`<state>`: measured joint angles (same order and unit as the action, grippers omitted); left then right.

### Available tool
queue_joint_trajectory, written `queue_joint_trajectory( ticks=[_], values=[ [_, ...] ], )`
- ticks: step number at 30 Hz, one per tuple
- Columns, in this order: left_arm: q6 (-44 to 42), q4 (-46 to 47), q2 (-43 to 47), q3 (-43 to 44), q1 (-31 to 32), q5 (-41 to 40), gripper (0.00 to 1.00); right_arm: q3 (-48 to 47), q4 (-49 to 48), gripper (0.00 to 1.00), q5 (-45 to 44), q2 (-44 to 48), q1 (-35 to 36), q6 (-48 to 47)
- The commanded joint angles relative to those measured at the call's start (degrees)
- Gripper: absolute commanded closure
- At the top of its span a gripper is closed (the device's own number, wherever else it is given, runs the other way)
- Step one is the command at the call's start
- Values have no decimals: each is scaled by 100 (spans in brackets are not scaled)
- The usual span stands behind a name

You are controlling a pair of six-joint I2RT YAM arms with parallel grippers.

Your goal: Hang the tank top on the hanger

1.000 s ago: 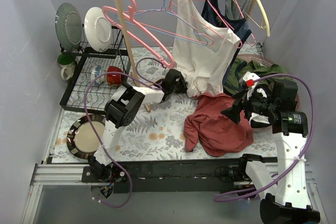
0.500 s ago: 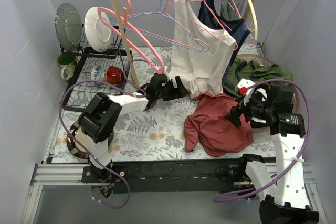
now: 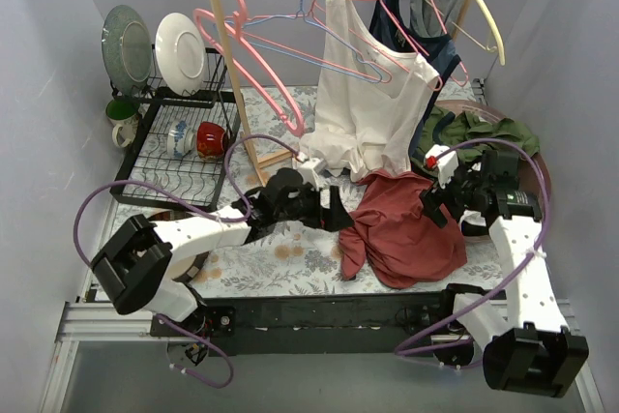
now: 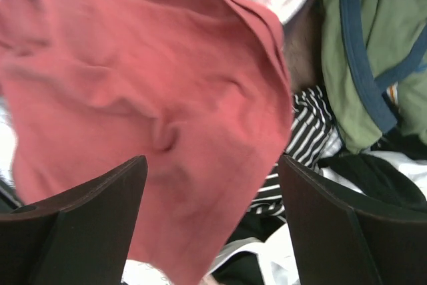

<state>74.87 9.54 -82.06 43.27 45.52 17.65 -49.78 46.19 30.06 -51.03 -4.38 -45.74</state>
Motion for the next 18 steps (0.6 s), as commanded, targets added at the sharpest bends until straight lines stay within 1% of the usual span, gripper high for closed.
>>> queue_joint_trajectory(
  ticks=[1,3,4,6,8,9,10,11,12,13,14,15,17,18],
  values=[
    [-438,-373,-379,471,695,-770,6,-23,-621,15,-520,-460,16,214],
    [-482,-496,-652,769,871,-1332,2,-23,-550,17,-362,-514,43,232],
    [-500,-645,-879,858,915,-1517,2,-6,-550,18,-361,-505,60,275],
    [-526,-734,-1083,1051,1029,-1877,2,64,-506,24,-361,-496,165,285],
    [-482,-769,-1268,1131,1108,-1949,2,117,-489,30,-370,-496,271,337],
    [-474,-796,-1321,1158,1143,-2010,2,170,-463,38,-378,-505,306,337],
    [-456,-865,-1399,1201,1161,-2055,2,196,-462,44,-361,-522,341,355],
    [-438,-901,-1435,1210,1213,-2064,2,214,-462,55,-378,-540,394,407],
    [-421,-919,-1444,1202,1223,-2072,5,223,-445,62,-387,-566,420,434],
    [-403,-919,-1436,1141,1231,-2038,9,232,-445,67,-396,-601,429,460],
    [-360,-910,-1392,1097,1240,-2003,14,232,-445,78,-413,-610,429,469],
    [-368,-901,-1339,1053,1232,-1967,21,214,-445,82,-414,-628,429,495],
    [-324,-901,-1121,930,1232,-1958,56,136,-427,91,-396,-593,429,522],
    [-315,-910,-1023,886,1231,-1984,69,92,-410,92,-353,-567,429,548]
  ],
)
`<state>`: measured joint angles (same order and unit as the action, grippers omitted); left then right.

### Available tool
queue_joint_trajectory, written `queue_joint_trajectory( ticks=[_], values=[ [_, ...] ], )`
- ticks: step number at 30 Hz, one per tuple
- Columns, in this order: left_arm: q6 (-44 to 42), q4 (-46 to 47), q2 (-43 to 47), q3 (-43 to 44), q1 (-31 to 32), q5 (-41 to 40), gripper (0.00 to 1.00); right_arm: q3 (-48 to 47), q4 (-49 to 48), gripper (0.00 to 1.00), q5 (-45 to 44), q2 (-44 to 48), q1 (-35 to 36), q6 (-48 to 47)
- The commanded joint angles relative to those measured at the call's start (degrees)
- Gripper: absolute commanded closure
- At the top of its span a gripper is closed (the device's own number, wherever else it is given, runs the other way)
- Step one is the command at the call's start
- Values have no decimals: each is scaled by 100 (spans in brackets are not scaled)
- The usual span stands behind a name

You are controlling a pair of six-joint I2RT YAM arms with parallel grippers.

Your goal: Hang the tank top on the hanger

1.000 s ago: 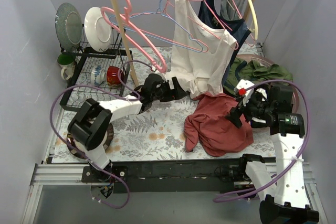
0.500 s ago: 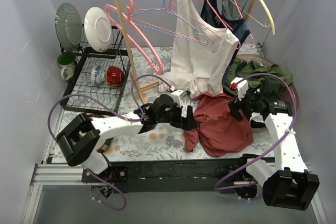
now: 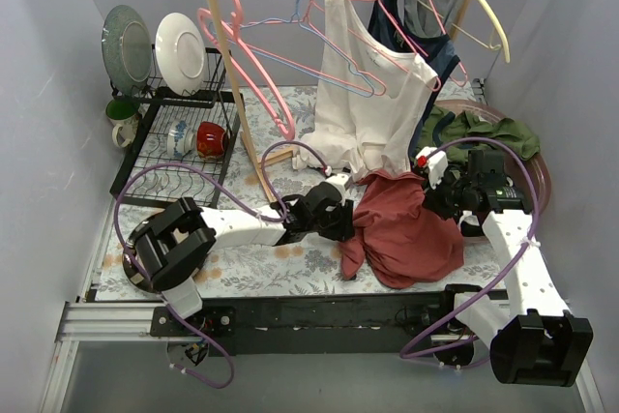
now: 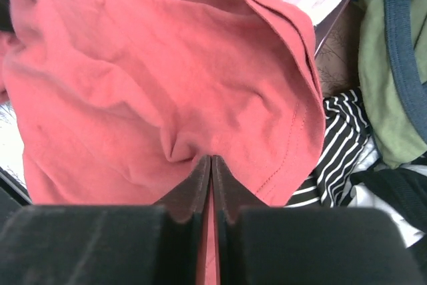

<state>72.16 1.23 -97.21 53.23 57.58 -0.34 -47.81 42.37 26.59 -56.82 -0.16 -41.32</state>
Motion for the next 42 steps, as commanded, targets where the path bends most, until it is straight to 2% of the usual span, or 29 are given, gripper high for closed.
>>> queue_joint_trajectory(
  ticks=[1,2,7,11,13,17,19,22,27,28,29,30,31,32,34,35,37,38,39,41,42],
  values=[
    [-44,-88,632,-172,25,-255,93,-158,-1,94,30,82,8,107],
    [-35,-88,772,-286,25,-300,100,-306,25,96,74,118,8,115],
    [-97,-501,2283,-726,-80,-204,100,-974,596,99,943,276,183,45],
    [-325,-782,3750,-1008,-300,454,100,-1747,1176,99,1979,285,323,97],
    [-474,-1124,4460,-868,-326,815,100,-2196,1247,99,2209,224,385,159],
    [-607,-1766,5087,-315,-353,1360,100,-2549,976,99,2457,101,526,745],
    [-563,-2030,5159,-86,-353,1396,100,-2357,371,99,2150,66,587,1098],
    [-528,-2110,5107,-93,-362,1344,100,-1866,-402,99,1114,57,719,1618],
    [-361,-1663,4485,-436,-362,1090,98,-1319,-835,98,-203,-119,1026,1671],
    [-352,-1601,4369,-497,-370,932,98,-1240,-897,94,-337,-136,1088,1628],
    [-334,-1539,4229,-629,-440,600,97,-1117,-1002,84,-530,-145,1202,1610],
    [-291,-1452,3958,-682,-519,457,96,-1090,-1029,80,-602,-128,1255,1583],
    [-238,-1407,3807,-744,-816,386,96,-1081,-1055,75,-654,-102,1351,1522],
    [-177,-1337,3684,-814,-1028,516,96,-1081,-1064,66,-698,-75,1396,1478],
    [52,-1021,3412,-1112,-1676,692,86,-1099,-1055,56,-568,38,1501,1355],
    [79,-889,3349,-1209,-1845,806,81,-1099,-1038,48,-280,91,1545,1155],
    [62,-739,3209,-1315,-2153,1044,51,-1090,-793,44,274,205,1685,838],
    [-17,-730,3199,-1307,-2207,1184,40,-1072,-609,42,1016,215,1773,366],
    [-96,-808,3234,-1272,-2234,1429,25,-1003,-172,41,1398,232,1905,14],
    [-307,-1019,3514,-1131,-2234,1484,17,-819,287,41,2258,250,2536,-637],
    [-386,-1290,3664,-1087,-2234,1449,14,-678,411,41,2463,267,2782,-1284]
  ],
)
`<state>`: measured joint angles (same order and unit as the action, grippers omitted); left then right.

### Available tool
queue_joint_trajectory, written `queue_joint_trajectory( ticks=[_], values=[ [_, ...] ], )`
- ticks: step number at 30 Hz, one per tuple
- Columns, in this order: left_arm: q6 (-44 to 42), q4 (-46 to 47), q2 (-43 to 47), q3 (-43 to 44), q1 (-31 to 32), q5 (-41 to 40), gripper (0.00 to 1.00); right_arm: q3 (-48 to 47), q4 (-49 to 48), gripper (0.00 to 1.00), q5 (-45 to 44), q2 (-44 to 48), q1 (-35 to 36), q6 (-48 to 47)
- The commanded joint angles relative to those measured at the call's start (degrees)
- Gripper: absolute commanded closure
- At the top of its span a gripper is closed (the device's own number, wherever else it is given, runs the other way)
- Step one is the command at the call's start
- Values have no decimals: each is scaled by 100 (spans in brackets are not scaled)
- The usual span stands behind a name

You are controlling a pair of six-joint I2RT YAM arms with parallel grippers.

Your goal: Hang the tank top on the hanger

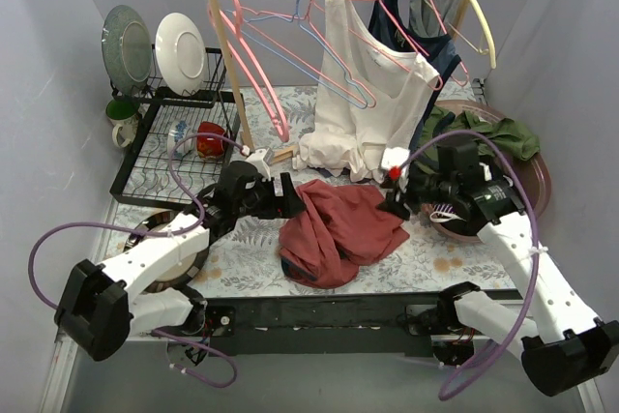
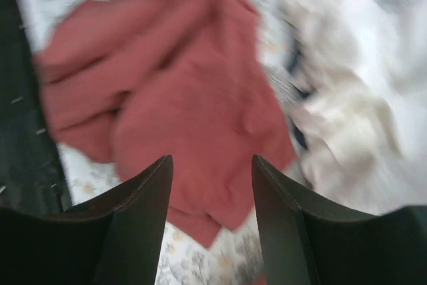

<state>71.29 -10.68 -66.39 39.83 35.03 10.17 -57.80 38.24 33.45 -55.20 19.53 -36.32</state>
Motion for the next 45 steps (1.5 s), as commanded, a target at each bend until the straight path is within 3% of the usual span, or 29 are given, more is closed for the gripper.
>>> queue_joint_trajectory(
  ticks=[1,3,7,10,16,22,25,29,32,38,45],
  values=[
    [-360,-258,757,340,22,302,9,644,973,41,2031,106,1077,-2104],
    [-598,-766,1285,419,22,240,6,857,1036,40,2490,27,1228,-2712],
    [-722,-1646,1927,438,22,529,5,938,607,42,1895,-429,2219,-2644],
    [-46,-1833,2401,87,66,783,2,762,63,43,1376,-693,2746,-2364],
    [1639,-2070,3271,-792,66,311,2,226,-580,44,216,-1616,4082,-2301],
    [2389,-2184,3511,-1373,66,186,2,225,-1239,46,-1033,-2319,4744,-2090],
    [2451,-2272,3212,-1364,66,134,3,322,-1372,55,-1437,-2355,4753,-1985],
    [2495,-2176,2852,-1399,66,134,5,436,-1319,87,-1885,-2118,4709,-1915],
    [2539,-1992,2605,-1513,66,239,7,445,-1258,99,-1791,-1793,4350,-1713],
    [2583,-1210,2315,-1865,66,766,22,673,-1362,99,-1307,-853,3006,-1221],
    [2373,-261,1411,-2094,83,1425,33,1165,-1749,99,-1499,-10,1564,-466]
  ],
)
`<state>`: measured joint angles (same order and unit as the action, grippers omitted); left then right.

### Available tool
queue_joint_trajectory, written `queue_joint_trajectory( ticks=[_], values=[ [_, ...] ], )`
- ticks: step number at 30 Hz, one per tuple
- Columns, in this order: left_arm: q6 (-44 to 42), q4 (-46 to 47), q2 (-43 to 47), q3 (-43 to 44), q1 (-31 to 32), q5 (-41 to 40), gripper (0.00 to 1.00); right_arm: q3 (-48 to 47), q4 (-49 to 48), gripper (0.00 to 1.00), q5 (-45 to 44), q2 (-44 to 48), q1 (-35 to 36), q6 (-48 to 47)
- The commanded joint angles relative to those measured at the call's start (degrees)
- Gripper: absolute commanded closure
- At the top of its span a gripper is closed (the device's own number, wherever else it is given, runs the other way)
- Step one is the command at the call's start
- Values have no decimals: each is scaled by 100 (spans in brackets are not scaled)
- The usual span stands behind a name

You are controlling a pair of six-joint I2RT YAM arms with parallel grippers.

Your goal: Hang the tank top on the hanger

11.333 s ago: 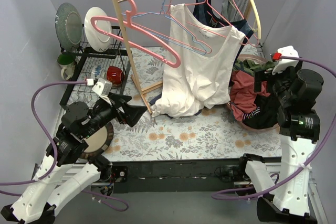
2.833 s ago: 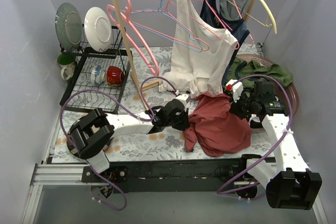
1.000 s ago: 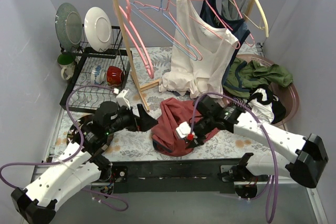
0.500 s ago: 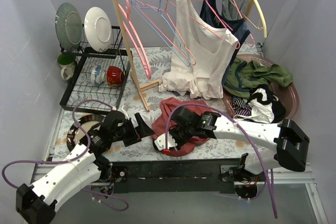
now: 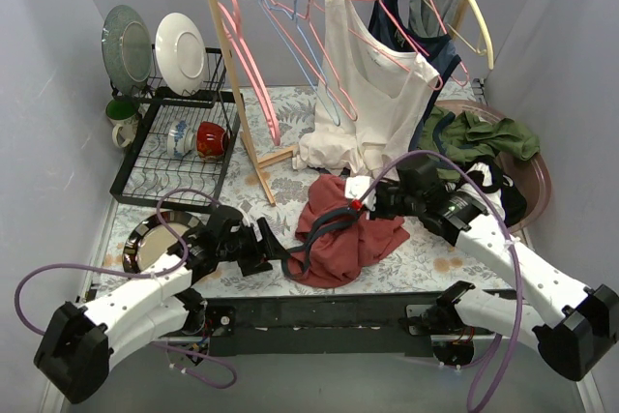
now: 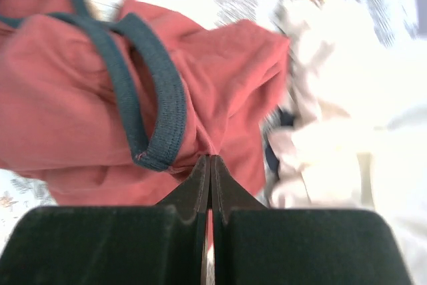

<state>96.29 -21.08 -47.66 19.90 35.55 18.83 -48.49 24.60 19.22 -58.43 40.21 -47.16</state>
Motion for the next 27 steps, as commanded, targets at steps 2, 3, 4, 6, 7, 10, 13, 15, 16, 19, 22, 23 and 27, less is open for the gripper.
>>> queue_joint_trajectory(
  ticks=[2,3,4,6,7,10,13,15,16,19,22,23,27],
  values=[
    [-242,999,-900,-57,75,622,34,366,-482,99,-243,420,-917,743],
    [-277,1053,-1042,-39,110,631,34,410,-491,99,-278,534,-1049,795],
    [-304,1106,-1157,5,162,578,34,471,-491,99,-287,596,-1311,804],
    [-409,1194,-1525,58,215,447,34,524,-456,99,-165,797,-1532,778],
    [-435,1229,-1640,84,233,307,34,533,-421,99,-121,851,-1672,761],
    [-462,1343,-1905,154,251,86,34,595,-246,99,20,974,-1727,734],
    [-357,1615,-1966,190,251,59,34,683,-157,99,178,1027,-1735,769],
    [-243,1835,-1967,198,251,129,33,744,-157,99,275,1036,-1727,813],
    [-208,1905,-2010,181,251,156,33,753,-157,99,301,1036,-1727,839],
    [-154,2064,-2150,154,259,148,33,780,-157,99,415,1062,-1727,901],
    [-137,2151,-2388,102,286,112,38,762,-140,99,477,1132,-1727,919],
    [-137,2326,-2510,84,294,130,39,745,-114,99,503,1185,-1727,919],
    [-190,2775,-2836,32,312,646,77,552,132,99,679,1291,-1727,770]
  ],
)
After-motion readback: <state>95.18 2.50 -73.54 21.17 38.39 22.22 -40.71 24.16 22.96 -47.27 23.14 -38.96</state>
